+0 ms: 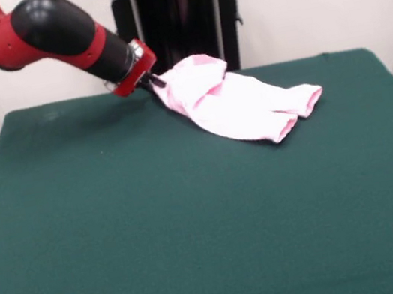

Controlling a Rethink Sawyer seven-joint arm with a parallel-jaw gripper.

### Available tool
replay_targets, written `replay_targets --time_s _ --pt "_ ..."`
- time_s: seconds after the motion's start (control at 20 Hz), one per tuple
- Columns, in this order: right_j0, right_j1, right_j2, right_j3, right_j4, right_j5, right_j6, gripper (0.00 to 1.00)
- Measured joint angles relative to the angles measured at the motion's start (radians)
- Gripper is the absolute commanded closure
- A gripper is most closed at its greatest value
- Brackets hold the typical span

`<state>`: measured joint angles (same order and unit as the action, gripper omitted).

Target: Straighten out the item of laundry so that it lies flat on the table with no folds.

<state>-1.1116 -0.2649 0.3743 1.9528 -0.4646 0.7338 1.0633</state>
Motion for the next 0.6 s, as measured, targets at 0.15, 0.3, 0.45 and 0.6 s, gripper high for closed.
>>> replay_targets --time_s 0.15,0.3,0.45,0.6 --pt "0.0 0.0 0.0 0.0 0.0 0.0 0.0 1.0" --pt "0.0 0.0 0.0 -0.001 0.0 0.001 0.0 1.0" --pt "0.0 0.001 0.001 -0.003 0.0 0.007 0.0 1.0" --pt "0.0 0.001 0.001 -0.007 0.0 0.013 0.0 1.0"
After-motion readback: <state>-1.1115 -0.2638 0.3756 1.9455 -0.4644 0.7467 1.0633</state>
